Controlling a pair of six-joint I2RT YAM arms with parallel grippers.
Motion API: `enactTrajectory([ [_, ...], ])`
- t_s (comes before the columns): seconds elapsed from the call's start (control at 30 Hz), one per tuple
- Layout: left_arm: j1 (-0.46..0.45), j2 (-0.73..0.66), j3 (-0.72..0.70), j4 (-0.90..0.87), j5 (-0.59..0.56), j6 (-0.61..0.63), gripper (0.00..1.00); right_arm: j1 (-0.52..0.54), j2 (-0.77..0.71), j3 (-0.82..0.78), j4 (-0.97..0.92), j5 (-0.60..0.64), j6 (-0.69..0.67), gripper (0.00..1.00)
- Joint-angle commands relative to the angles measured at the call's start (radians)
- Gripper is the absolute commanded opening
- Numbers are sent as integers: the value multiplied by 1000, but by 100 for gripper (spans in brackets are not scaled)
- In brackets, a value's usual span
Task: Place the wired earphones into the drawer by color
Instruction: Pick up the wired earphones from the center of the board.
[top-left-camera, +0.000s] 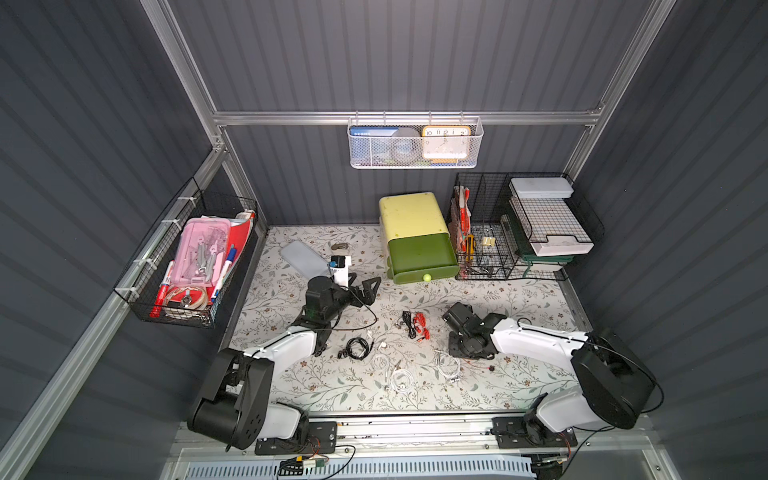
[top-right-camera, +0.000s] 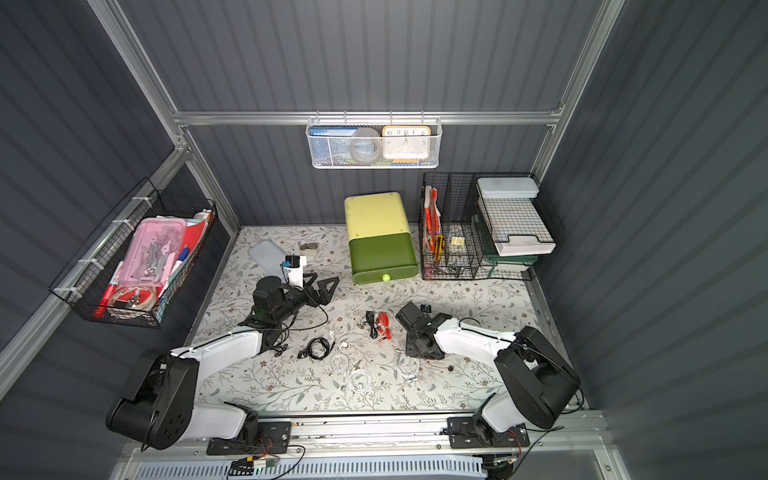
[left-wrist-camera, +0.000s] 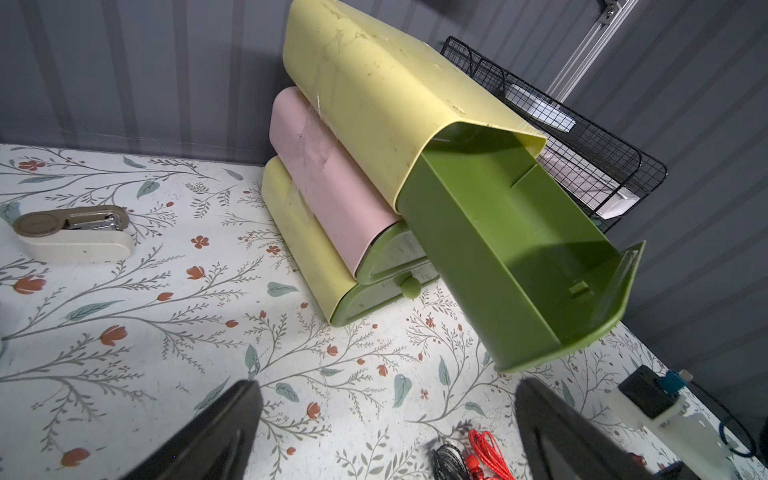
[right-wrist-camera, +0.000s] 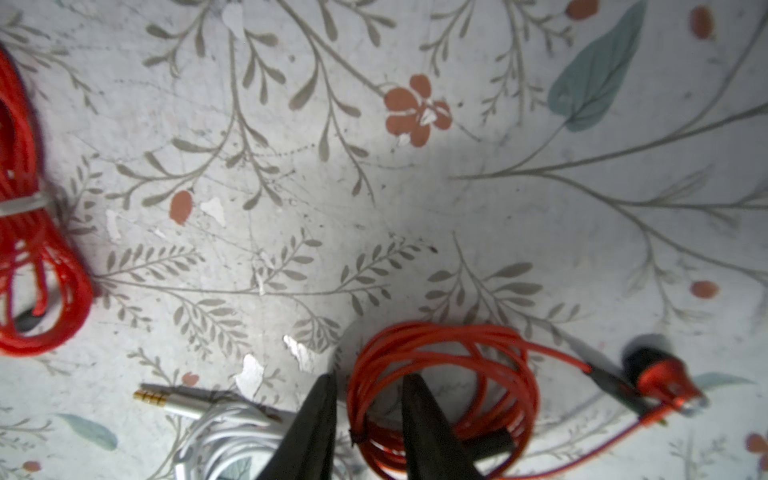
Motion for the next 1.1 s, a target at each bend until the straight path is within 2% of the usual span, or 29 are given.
enactTrajectory([
  [0.0,-7,-12,7,-1,-1,11,99,6,0,-26,-20,28,19,29],
  [0.33,-7,-19,7,-6,-7,14,99,6,-30,-52,-12,40,15,13],
  [0.6,-8,-5,9,-4,-6,14,99,6,-92,-41,-47,71,8,6],
  [0.9,-7,-16,12,-12,-2,8,99,5,-260,49,-201,146,-40,4],
  [1.07,-8,-21,10,-13,-7,10,99,5,-408,121,-245,184,-101,4],
])
